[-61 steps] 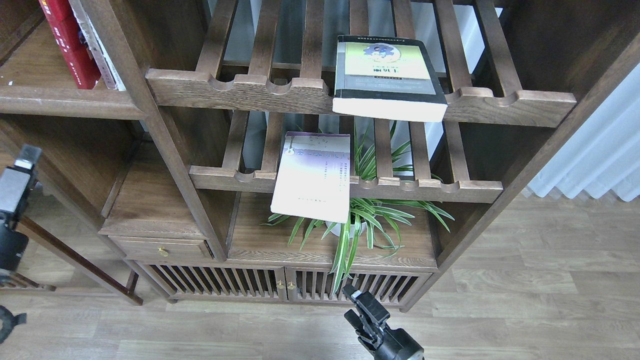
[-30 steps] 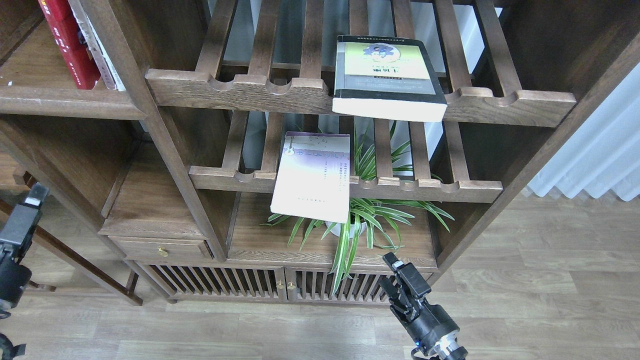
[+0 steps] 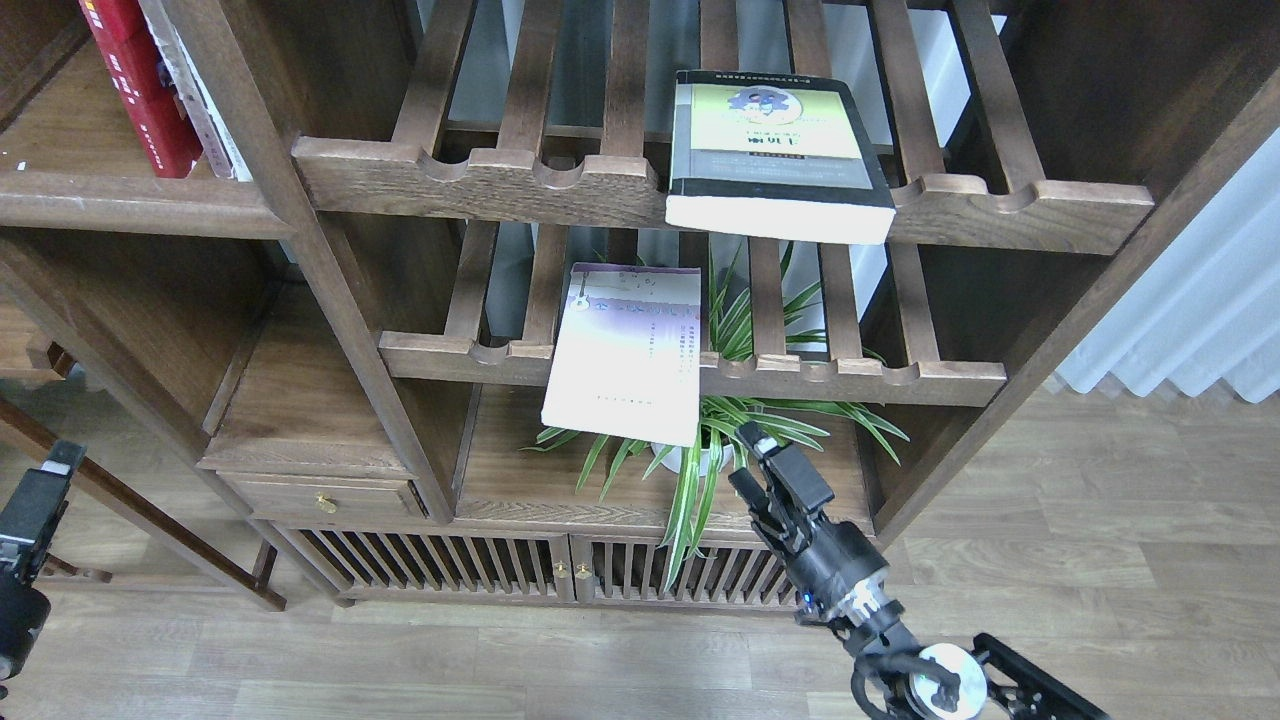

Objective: Organize books on shelf
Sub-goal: 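Reach the right gripper up to the white book's lower edge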

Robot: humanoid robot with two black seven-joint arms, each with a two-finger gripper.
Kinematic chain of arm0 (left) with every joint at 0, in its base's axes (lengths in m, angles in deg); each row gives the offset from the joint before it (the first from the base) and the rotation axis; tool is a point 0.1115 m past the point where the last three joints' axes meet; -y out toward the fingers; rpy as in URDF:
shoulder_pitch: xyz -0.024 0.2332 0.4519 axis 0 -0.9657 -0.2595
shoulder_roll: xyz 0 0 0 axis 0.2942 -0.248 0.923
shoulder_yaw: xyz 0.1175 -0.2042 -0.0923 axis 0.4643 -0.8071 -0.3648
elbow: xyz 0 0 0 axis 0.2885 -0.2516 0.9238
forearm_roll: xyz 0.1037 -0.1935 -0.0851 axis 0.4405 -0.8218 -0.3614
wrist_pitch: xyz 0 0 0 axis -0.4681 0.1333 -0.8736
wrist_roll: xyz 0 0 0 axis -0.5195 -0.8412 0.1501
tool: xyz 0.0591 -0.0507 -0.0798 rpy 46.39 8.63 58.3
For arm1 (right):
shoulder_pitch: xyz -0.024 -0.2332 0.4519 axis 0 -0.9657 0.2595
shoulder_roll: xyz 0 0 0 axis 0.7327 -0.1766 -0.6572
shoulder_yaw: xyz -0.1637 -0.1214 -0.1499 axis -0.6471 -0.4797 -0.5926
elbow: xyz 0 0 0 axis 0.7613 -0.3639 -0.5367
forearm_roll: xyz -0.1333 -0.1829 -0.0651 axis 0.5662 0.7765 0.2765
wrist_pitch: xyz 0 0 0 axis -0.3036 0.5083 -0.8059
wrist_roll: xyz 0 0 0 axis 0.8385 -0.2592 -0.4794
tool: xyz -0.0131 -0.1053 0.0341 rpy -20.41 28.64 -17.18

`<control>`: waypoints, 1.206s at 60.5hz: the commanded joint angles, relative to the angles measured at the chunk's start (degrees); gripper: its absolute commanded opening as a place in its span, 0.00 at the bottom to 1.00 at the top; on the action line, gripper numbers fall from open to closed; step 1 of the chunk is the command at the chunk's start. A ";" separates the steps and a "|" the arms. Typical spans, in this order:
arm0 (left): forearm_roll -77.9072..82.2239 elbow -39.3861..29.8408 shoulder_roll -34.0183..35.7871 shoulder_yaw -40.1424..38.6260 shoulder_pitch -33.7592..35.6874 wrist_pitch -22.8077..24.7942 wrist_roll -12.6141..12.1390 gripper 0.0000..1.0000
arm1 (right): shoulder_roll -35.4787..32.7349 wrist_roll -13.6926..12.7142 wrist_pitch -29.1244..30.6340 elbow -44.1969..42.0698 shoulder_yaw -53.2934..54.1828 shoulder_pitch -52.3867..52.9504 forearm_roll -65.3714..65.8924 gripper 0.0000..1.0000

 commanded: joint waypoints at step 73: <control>-0.53 -0.01 0.46 -0.27 0.61 0.01 -0.23 1.00 | 8.77 0.60 0.00 -8.60 -2.65 8.67 5.34 0.95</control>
